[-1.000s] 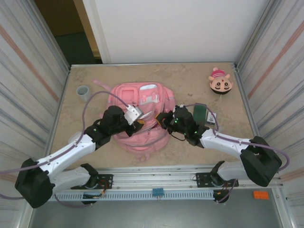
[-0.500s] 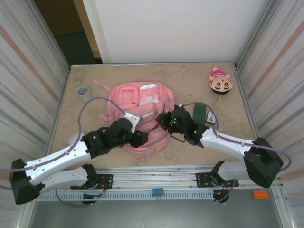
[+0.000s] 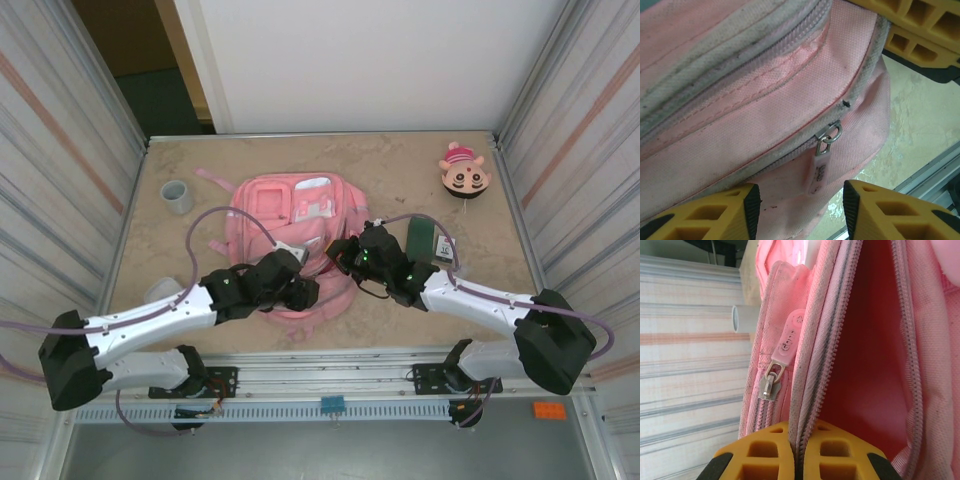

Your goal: Pack books, pencil case, and school supplies into a backpack

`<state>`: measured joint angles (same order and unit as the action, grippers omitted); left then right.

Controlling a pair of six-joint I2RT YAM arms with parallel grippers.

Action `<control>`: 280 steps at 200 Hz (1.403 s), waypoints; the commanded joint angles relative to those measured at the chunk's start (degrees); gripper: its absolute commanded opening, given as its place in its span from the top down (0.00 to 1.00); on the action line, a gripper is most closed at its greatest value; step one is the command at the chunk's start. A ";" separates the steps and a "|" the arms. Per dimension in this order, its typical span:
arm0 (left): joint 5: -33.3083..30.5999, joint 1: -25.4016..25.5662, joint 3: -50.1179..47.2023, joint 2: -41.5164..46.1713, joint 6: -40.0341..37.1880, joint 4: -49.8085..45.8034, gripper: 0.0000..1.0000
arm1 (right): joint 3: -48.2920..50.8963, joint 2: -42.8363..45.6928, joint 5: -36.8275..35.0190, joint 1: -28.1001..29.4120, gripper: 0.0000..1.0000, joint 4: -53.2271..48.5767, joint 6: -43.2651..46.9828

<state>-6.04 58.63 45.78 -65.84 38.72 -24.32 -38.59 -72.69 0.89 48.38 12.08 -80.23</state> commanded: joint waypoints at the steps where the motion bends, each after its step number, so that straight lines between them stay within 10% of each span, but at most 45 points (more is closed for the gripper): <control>1: -0.79 0.40 2.24 -1.25 1.66 1.94 0.52 | -3.07 2.25 -0.58 1.18 1.00 4.08 2.18; 49: -0.28 0.41 4.99 -5.25 1.40 0.95 0.60 | -2.87 2.43 -0.53 1.78 1.00 5.18 2.09; 123: -3.56 -0.53 2.76 -2.56 4.95 -0.19 1.00 | -3.25 2.90 0.35 0.69 1.00 3.21 3.18; 205: -6.88 -6.73 -5.84 9.71 -2.58 -4.19 1.00 | -4.39 7.82 8.17 -11.27 1.00 -5.30 7.49; 241: 0.85 -10.14 -6.99 10.32 -5.20 7.49 1.00 | -2.25 7.31 3.27 -5.83 0.53 -2.53 4.40; 280: 4.54 -10.16 -6.01 7.19 -3.80 12.35 1.00 | -0.35 2.22 -1.70 1.08 0.44 4.48 -0.59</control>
<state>-5.04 48.47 38.65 -57.49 35.57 -19.64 -39.86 -67.59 3.40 46.44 9.19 -77.38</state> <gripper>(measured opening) 0.054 0.559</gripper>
